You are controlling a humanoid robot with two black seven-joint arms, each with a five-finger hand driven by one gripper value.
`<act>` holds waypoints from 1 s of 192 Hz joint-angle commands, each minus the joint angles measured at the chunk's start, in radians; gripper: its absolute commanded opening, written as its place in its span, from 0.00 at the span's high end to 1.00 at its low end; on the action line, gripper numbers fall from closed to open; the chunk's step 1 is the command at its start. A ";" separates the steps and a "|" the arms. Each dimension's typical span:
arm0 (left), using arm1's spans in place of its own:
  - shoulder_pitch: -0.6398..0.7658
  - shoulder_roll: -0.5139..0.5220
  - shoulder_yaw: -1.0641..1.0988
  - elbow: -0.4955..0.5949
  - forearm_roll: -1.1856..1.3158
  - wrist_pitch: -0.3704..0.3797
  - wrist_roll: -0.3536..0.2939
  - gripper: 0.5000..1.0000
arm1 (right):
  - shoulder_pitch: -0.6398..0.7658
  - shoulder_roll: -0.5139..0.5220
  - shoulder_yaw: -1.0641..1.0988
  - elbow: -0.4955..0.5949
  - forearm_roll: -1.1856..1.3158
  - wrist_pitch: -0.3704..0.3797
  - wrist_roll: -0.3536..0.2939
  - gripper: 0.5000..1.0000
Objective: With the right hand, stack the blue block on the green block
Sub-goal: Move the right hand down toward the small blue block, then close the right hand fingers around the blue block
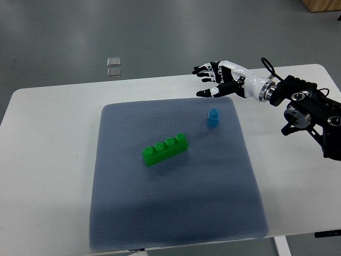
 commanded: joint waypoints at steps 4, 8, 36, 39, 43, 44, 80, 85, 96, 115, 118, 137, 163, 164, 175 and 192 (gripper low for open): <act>-0.001 0.000 0.000 0.000 0.000 0.000 0.000 0.00 | 0.026 -0.004 -0.002 0.001 -0.126 -0.002 0.011 0.15; -0.001 0.000 0.000 0.000 0.000 0.000 0.001 0.00 | 0.031 -0.004 -0.002 0.001 -0.151 -0.002 0.011 0.15; 0.001 0.000 0.000 0.000 0.000 0.000 0.000 0.00 | 0.052 -0.028 -0.006 0.003 -0.296 0.004 0.011 0.15; 0.001 0.000 0.000 0.000 0.000 0.000 0.000 0.00 | 0.052 -0.033 -0.008 0.003 -0.304 0.006 0.011 0.15; -0.001 0.000 0.000 0.000 0.000 0.000 0.000 0.00 | 0.055 -0.041 -0.014 0.003 -0.321 0.007 0.011 0.15; 0.001 0.000 0.000 0.000 0.000 0.000 0.000 0.00 | 0.057 -0.045 -0.018 0.005 -0.330 0.007 0.011 0.15; 0.001 0.000 0.000 0.000 0.000 0.000 0.000 0.00 | 0.135 -0.088 -0.195 0.003 -0.428 -0.013 0.009 0.15; 0.001 0.000 0.000 0.000 0.000 0.000 0.001 0.00 | 0.143 -0.091 -0.216 0.003 -0.430 -0.017 0.009 0.15; 0.001 0.000 0.000 0.000 0.000 0.000 0.000 0.00 | 0.161 -0.094 -0.272 0.003 -0.436 -0.045 0.008 0.15; 0.001 0.000 0.000 0.000 0.000 0.000 0.000 0.00 | 0.175 -0.088 -0.341 0.001 -0.447 -0.097 0.005 0.15; -0.001 0.000 0.000 0.000 0.000 0.000 0.000 0.00 | 0.176 -0.087 -0.348 0.001 -0.447 -0.103 0.005 0.15; 0.001 0.000 0.000 0.000 0.000 0.000 0.000 0.00 | 0.179 -0.079 -0.413 -0.011 -0.451 -0.151 0.002 0.16; -0.001 0.000 0.000 0.000 0.000 0.000 0.000 0.00 | 0.173 -0.067 -0.469 -0.057 -0.470 -0.223 0.000 0.16; -0.001 0.000 0.000 0.000 0.000 0.000 0.000 0.00 | 0.173 -0.067 -0.469 -0.057 -0.470 -0.223 0.000 0.16; 0.001 0.000 0.000 0.000 0.000 0.000 0.001 0.00 | 0.169 -0.058 -0.480 -0.066 -0.470 -0.235 0.000 0.16; -0.001 0.000 0.000 0.000 0.000 0.000 0.000 0.00 | 0.164 -0.051 -0.486 -0.066 -0.468 -0.237 0.000 0.16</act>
